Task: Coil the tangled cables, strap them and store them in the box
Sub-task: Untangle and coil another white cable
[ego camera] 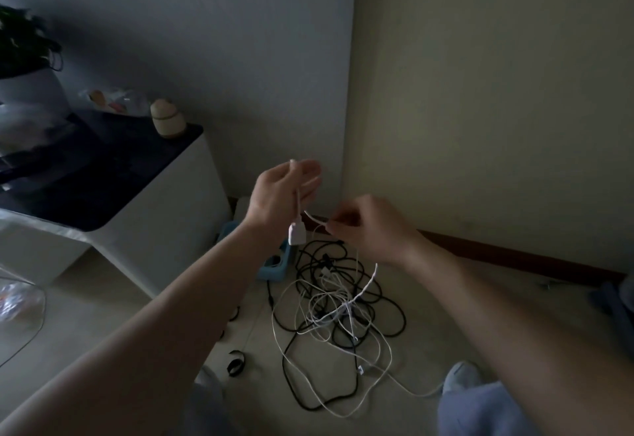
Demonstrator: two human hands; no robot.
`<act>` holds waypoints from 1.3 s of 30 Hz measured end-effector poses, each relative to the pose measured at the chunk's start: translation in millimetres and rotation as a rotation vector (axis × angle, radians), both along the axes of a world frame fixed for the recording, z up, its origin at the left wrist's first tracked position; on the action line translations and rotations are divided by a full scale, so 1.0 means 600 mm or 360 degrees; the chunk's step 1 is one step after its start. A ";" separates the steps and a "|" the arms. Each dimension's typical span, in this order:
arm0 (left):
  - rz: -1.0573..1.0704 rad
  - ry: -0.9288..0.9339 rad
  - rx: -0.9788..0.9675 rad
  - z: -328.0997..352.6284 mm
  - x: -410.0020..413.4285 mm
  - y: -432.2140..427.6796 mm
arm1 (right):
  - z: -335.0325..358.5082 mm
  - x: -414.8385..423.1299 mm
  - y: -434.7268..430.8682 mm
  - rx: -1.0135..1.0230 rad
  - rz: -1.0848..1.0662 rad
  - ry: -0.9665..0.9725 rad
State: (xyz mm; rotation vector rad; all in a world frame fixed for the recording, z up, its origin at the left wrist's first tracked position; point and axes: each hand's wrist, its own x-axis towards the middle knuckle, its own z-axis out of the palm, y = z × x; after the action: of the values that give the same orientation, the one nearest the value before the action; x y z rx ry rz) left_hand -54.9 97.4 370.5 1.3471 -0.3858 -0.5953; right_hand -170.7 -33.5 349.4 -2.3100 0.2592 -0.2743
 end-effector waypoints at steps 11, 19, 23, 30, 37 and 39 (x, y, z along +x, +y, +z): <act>-0.0324 -0.0032 0.0288 -0.004 -0.049 -0.013 | 0.019 -0.014 -0.003 0.0734 0.0082 -0.0300; -0.0613 0.0022 0.0495 0.002 -0.063 -0.008 | 0.035 -0.025 -0.019 -0.0123 -0.0290 -0.0505; -0.0688 -0.0114 0.0528 0.002 -0.049 -0.005 | 0.027 -0.025 -0.011 -0.0415 -0.0388 -0.0480; -0.1180 0.0043 0.0430 0.012 -0.023 0.021 | 0.021 -0.020 -0.020 -0.0255 -0.0298 -0.0726; -0.1308 0.0537 -0.0127 0.032 -0.025 0.030 | -0.006 -0.010 -0.040 0.0516 -0.0005 -0.0256; -0.1179 0.0640 -0.0309 0.037 -0.022 0.030 | -0.027 -0.012 -0.050 0.0695 0.0069 -0.0060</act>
State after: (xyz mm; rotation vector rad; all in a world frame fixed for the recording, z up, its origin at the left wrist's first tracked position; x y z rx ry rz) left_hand -68.2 115.4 392.6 0.8415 -0.5952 -1.3779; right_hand -178.0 -63.3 333.4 -1.8746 0.2248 -0.2143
